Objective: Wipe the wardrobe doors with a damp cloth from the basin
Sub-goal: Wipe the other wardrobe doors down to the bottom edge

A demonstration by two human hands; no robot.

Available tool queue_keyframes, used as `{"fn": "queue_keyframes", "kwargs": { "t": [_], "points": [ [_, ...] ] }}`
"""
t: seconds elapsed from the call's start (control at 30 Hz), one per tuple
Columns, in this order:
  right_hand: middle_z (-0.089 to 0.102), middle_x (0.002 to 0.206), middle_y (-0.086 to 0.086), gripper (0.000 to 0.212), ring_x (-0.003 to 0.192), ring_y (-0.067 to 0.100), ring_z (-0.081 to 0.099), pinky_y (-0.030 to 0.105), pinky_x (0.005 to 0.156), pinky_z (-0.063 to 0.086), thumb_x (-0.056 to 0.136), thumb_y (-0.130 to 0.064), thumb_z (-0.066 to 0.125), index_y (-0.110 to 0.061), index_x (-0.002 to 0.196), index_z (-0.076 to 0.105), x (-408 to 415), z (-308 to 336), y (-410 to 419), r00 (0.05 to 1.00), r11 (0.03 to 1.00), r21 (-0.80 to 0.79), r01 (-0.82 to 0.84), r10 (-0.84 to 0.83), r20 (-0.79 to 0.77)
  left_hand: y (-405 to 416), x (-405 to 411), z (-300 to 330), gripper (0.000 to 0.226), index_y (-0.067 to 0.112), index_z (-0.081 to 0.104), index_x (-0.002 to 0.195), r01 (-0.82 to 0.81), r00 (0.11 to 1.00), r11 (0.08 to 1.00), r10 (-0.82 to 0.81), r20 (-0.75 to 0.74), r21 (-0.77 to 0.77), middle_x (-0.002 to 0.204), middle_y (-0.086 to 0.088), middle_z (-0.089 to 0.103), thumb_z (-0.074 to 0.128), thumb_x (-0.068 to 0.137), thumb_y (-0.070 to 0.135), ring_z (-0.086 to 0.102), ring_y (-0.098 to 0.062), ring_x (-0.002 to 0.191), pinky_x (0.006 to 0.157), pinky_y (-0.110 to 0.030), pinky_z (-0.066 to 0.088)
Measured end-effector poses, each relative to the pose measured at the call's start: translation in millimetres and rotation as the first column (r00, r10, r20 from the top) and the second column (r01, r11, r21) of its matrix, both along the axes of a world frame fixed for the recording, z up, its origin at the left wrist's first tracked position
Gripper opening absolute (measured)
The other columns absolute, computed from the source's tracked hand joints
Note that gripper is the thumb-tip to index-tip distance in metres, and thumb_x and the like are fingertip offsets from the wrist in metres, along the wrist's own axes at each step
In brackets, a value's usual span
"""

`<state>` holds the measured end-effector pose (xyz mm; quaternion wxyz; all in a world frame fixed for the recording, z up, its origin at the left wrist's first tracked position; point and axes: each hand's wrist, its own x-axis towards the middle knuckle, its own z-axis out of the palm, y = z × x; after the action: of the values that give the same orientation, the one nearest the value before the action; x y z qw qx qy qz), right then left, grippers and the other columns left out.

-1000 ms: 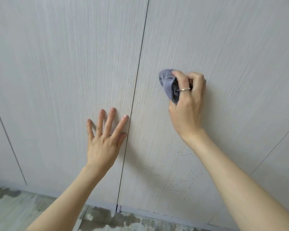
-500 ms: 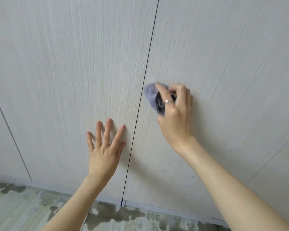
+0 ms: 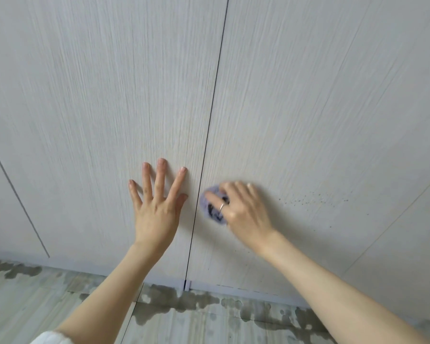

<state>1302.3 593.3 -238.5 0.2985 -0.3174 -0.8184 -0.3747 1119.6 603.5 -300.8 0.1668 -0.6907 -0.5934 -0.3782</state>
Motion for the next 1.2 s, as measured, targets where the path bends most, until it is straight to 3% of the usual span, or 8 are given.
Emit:
{"fn": "queue_keyframes", "kwargs": {
  "t": [0.17, 0.33, 0.57, 0.63, 0.8, 0.9, 1.07, 1.2],
  "points": [
    [0.061, 0.090, 0.017, 0.043, 0.084, 0.026, 0.047, 0.036, 0.065, 0.030, 0.065, 0.006, 0.062, -0.009, 0.106, 0.066, 10.4, 1.3, 7.2, 0.946, 0.999, -0.011, 0.043, -0.045, -0.321, -0.1, 6.5, -5.2, 0.060, 0.025, 0.013, 0.146, 0.017, 0.998, 1.000, -0.018, 0.060, 0.019, 0.153, -0.014, -0.001, 0.045, 0.096, 0.024, -0.003, -0.044, 0.140, 0.104, -0.073, 0.010],
    [0.064, 0.074, 0.003, 0.018, 0.061, 0.020, 0.057, 0.029, 0.055, 0.039, 0.076, 0.000, 0.066, -0.016, 0.081, 0.073, 60.5, -57.4, -17.0, 0.981, 0.995, -0.045, 0.092, -0.082, 0.178, 1.0, 9.9, -9.7, 0.055, 0.027, 0.009, 0.147, 0.023, 0.993, 1.000, -0.022, 0.118, -0.003, 0.153, -0.012, -0.007, 0.037, 0.101, 0.026, -0.009, -0.042, 0.140, 0.105, -0.072, 0.005],
    [0.050, 0.099, 0.005, 0.040, 0.081, 0.024, 0.044, 0.034, 0.065, 0.025, 0.073, -0.002, 0.044, -0.020, 0.108, 0.053, 76.5, 21.3, 4.5, 0.899, 0.984, 0.061, 0.168, -0.128, -0.419, 3.1, 21.7, -11.8, 0.056, 0.027, 0.005, 0.150, -0.010, 0.976, 1.000, 0.014, 0.217, -0.022, 0.156, -0.013, -0.010, 0.033, 0.101, 0.027, -0.011, -0.042, 0.142, 0.108, -0.068, 0.000],
    [0.058, 0.097, 0.010, 0.036, 0.081, 0.025, 0.045, 0.034, 0.065, 0.027, 0.075, 0.000, 0.050, -0.016, 0.106, 0.061, 77.9, 6.6, 2.3, 0.926, 0.988, 0.074, 0.135, -0.099, -0.365, 3.1, 28.8, -11.4, 0.062, 0.029, -0.001, 0.150, -0.013, 0.967, 0.999, 0.021, 0.254, -0.032, 0.156, -0.016, -0.011, 0.037, 0.101, 0.022, -0.013, -0.043, 0.141, 0.108, -0.068, -0.001],
    [0.069, 0.087, 0.010, 0.023, 0.071, 0.024, 0.064, 0.030, 0.059, 0.043, 0.078, 0.000, 0.055, -0.011, 0.086, 0.074, 111.3, -51.8, -20.7, 0.983, 0.988, -0.013, 0.152, -0.150, 0.105, 0.6, 41.4, -8.1, 0.063, 0.028, -0.004, 0.150, -0.009, 0.948, 0.998, 0.028, 0.317, -0.061, 0.156, -0.016, -0.016, 0.035, 0.101, 0.024, -0.017, -0.041, 0.141, 0.108, -0.068, 0.001],
    [0.066, 0.092, 0.015, 0.037, 0.080, 0.027, 0.059, 0.035, 0.066, 0.032, 0.063, 0.004, 0.069, -0.009, 0.098, 0.067, 137.2, -25.7, -20.2, 0.976, 0.980, 0.005, 0.198, -0.196, -0.096, 0.7, 42.4, -7.7, 0.063, 0.028, -0.002, 0.150, -0.017, 0.944, 0.999, 0.033, 0.329, -0.051, 0.156, -0.018, -0.014, 0.037, 0.101, 0.021, -0.015, -0.043, 0.141, 0.107, -0.067, 0.001],
    [0.054, 0.100, 0.010, 0.035, 0.086, 0.026, 0.044, 0.036, 0.067, 0.028, 0.071, 0.000, 0.054, -0.016, 0.102, 0.050, 159.4, 40.3, -6.5, 0.779, 0.923, 0.112, 0.369, -0.242, -0.578, 0.6, 60.2, -5.7, 0.060, 0.033, -0.004, 0.150, -0.027, 0.891, 0.997, 0.054, 0.451, -0.067, 0.156, -0.013, -0.017, 0.030, 0.102, 0.018, -0.018, -0.037, 0.142, 0.109, -0.063, 0.000],
    [0.058, 0.086, 0.017, 0.023, 0.077, 0.027, 0.050, 0.035, 0.064, 0.028, 0.072, -0.006, 0.052, -0.009, 0.095, 0.059, 149.6, -21.9, -20.6, 0.906, 0.961, 0.031, 0.276, -0.249, -0.343, 1.6, 65.1, -4.8, 0.058, 0.033, -0.001, 0.150, -0.033, 0.872, 0.997, 0.061, 0.485, -0.066, 0.157, -0.012, -0.016, 0.028, 0.102, 0.018, -0.017, -0.036, 0.142, 0.110, -0.061, -0.001]
  ]
}}
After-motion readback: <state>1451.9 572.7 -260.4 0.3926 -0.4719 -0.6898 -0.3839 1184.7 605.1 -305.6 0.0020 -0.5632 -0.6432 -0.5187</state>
